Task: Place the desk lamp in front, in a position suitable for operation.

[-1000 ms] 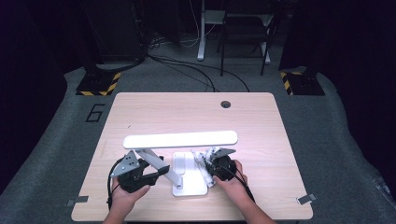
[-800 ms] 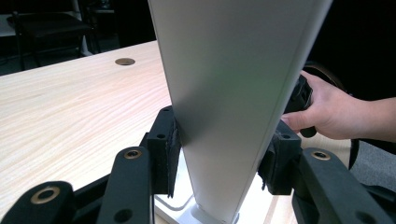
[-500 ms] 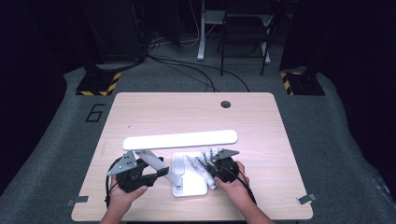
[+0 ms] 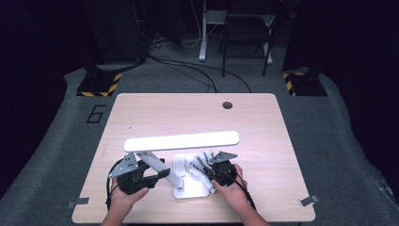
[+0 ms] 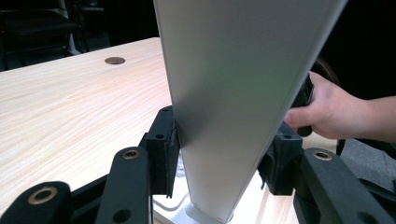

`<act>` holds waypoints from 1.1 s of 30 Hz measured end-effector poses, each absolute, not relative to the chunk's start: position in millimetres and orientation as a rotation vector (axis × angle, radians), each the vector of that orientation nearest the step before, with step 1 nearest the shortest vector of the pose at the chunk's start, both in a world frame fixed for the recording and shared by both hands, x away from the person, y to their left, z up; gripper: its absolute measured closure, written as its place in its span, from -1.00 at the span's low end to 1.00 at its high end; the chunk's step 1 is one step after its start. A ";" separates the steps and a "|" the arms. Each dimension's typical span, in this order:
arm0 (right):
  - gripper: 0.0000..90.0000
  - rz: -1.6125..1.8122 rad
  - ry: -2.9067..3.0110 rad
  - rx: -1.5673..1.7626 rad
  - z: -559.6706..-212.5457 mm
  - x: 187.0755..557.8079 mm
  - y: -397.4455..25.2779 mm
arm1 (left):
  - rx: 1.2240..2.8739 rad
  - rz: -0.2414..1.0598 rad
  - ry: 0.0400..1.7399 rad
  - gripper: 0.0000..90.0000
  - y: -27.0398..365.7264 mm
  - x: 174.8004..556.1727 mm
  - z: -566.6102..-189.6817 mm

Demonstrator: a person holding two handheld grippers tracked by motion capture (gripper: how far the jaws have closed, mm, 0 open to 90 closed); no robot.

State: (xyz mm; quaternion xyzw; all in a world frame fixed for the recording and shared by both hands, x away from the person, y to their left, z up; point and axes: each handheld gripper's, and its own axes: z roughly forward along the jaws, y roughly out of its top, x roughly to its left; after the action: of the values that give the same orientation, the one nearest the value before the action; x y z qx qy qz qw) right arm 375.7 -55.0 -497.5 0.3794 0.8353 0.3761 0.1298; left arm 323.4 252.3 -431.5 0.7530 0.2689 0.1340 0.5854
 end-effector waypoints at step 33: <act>0.70 1.190 2.401 1.019 -491.1 330.7 -62.3 | 1.753 0.333 0.657 0.22 250.0 320.3 -431.2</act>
State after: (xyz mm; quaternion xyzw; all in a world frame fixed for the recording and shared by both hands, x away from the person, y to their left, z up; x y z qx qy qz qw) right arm 330.7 -62.3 -491.1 0.3520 0.8296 0.4112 0.1371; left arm 320.3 250.0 -431.2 0.7504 0.2811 0.1426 0.5810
